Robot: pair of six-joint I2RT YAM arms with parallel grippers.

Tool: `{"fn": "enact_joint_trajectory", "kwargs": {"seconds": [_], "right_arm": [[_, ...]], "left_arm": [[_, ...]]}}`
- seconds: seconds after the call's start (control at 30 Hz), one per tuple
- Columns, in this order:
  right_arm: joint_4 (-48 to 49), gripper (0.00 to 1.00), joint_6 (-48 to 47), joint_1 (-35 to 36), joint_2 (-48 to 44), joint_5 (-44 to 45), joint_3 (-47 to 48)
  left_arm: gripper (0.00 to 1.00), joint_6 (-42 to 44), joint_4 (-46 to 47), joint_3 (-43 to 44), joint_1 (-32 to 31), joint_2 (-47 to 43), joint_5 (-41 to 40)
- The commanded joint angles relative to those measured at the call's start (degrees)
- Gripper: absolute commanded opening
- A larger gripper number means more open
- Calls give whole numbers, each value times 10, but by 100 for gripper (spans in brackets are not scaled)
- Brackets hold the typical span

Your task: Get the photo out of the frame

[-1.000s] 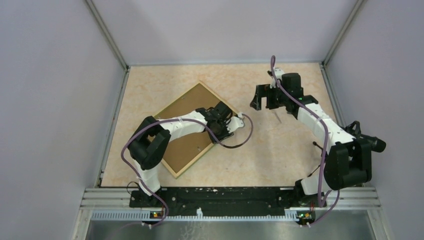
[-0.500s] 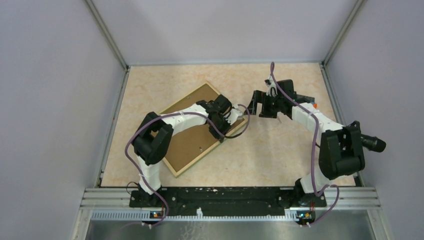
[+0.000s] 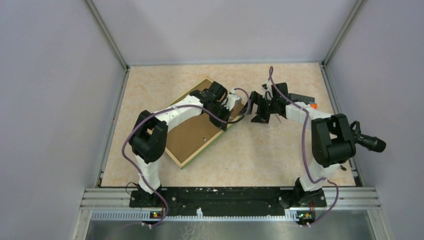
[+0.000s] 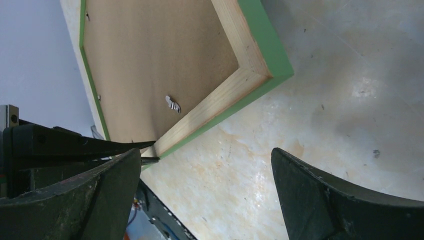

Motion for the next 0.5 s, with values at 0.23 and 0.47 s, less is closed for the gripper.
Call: {"fn": "enact_joint_trajectory", "kwargs": {"seconds": [0.23, 0.47], "right_arm": [[150, 94, 176, 3, 71, -69, 22], [235, 76, 272, 3, 103, -86, 15]], "left_arm": [[0, 61, 40, 10, 10, -73, 70], [0, 101, 42, 4, 10, -90, 62]]}}
